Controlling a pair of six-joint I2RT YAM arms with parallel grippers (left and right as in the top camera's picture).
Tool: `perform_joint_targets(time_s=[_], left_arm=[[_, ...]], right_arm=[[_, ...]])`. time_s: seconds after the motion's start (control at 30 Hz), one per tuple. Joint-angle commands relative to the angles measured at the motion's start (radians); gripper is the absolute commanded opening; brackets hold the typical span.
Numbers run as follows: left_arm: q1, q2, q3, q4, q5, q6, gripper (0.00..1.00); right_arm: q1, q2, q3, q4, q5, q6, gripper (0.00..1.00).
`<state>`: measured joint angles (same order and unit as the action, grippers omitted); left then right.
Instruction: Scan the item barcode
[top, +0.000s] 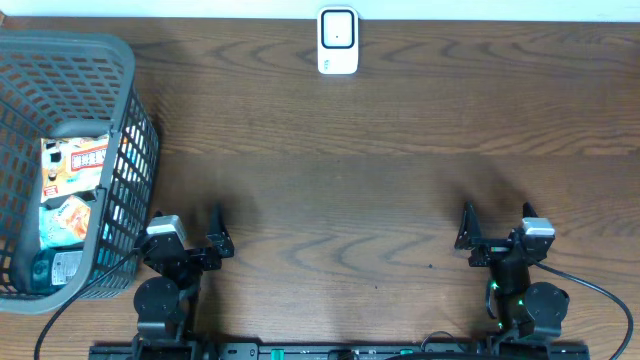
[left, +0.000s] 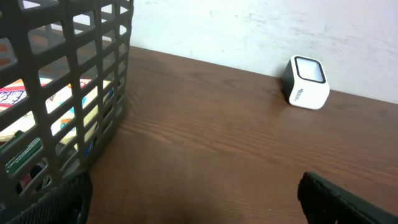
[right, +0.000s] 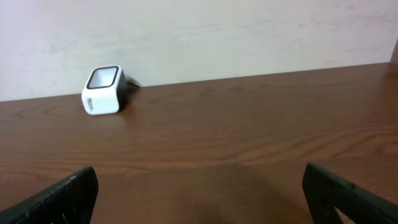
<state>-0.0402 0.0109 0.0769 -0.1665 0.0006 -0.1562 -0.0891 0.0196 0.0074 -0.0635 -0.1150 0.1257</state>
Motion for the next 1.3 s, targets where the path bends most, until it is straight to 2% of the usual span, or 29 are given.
perform_joint_targets(time_s=[0.0,1.0,1.27], left_arm=[[0.004,-0.006,-0.027,-0.006,-0.013,0.017,0.98],[0.004,-0.006,-0.027,-0.005,-0.021,0.022,0.98],[0.004,0.001,-0.001,-0.003,0.188,0.021,0.98]], right_arm=[[0.005,0.000,-0.002,-0.003,0.008,0.008,0.99],[0.005,0.000,-0.002,-0.003,0.008,0.008,0.99],[0.005,0.000,-0.002,-0.003,0.008,0.008,0.99]])
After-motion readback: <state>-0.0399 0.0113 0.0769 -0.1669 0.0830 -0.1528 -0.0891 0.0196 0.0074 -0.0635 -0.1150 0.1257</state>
